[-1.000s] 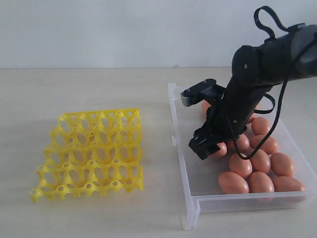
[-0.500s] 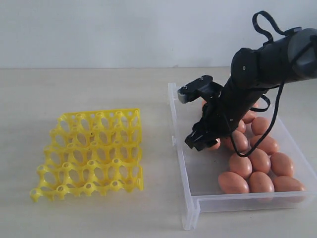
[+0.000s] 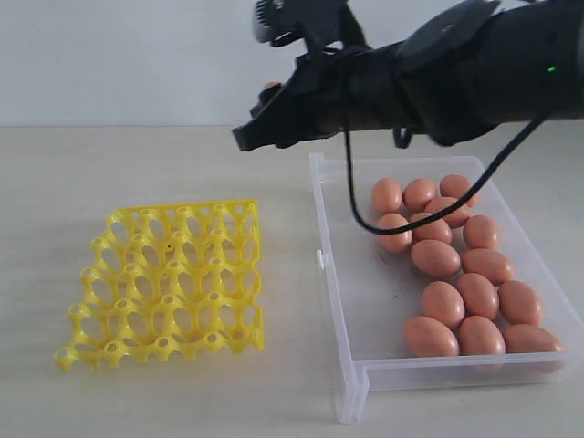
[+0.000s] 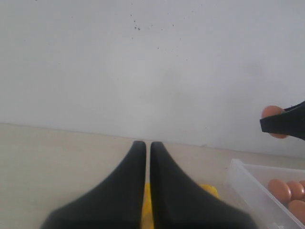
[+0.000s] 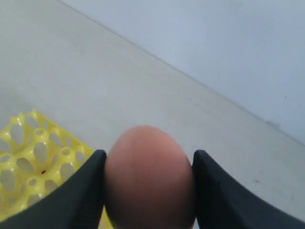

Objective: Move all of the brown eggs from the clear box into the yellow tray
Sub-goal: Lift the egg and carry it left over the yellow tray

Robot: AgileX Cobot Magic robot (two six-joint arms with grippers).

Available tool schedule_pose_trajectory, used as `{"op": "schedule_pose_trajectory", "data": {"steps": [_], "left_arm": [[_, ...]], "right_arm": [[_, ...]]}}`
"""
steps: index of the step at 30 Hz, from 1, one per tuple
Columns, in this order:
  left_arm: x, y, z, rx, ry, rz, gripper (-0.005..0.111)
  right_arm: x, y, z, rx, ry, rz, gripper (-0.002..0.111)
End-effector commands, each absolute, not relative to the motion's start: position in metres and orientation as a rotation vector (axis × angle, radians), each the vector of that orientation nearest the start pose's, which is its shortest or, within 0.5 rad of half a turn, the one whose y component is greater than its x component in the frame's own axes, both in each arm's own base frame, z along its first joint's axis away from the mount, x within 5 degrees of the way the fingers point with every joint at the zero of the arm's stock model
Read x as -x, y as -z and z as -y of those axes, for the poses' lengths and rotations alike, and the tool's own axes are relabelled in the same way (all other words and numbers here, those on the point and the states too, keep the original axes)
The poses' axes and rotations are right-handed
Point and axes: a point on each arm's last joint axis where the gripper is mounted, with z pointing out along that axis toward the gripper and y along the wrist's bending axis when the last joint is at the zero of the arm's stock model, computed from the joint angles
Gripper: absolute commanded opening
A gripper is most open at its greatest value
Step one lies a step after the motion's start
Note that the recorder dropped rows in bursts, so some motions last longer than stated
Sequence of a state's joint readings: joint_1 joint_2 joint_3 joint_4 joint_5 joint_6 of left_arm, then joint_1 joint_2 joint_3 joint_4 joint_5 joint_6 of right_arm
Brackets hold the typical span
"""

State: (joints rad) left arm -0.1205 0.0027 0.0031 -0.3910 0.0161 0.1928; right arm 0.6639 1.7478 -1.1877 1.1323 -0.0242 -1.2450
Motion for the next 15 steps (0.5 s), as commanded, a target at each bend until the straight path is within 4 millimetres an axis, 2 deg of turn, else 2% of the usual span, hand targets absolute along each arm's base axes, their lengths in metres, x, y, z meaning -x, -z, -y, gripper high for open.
{"op": "schedule_pose_trajectory", "data": {"steps": [1,3,5,7,11,13,15], "left_arm": [[-0.056,-0.213,0.007,0.066,0.276,-1.488,0.004],[-0.056,-0.213,0.007,0.066,0.276,-1.488,0.004],[-0.056,-0.213,0.007,0.066,0.276,-1.488,0.004],[-0.056,-0.213,0.007,0.066,0.276,-1.488,0.004],[-0.056,-0.213,0.007,0.066,0.276,-1.488,0.004],[-0.056,-0.213,0.007,0.066,0.276,-1.488,0.004],[-0.056,-0.213,0.007,0.066,0.276,-1.488,0.004]], "right_arm": [[-0.305,-0.261,-0.285,0.803,-0.197,-1.748,0.000],[-0.300,-0.261,-0.301,0.762,-0.249,-1.694,0.000],[-0.298,-0.261,-0.311,0.650,-0.362,-1.637,0.000],[-0.297,-0.261,-0.320,0.539,-0.551,-1.559,0.000],[-0.292,-0.258,-0.336,0.492,-0.845,-1.343,0.000],[-0.292,-0.247,-0.341,0.478,-0.913,-1.288,0.000],[-0.297,-0.232,-0.346,0.487,-0.915,-1.304,0.000]]}}
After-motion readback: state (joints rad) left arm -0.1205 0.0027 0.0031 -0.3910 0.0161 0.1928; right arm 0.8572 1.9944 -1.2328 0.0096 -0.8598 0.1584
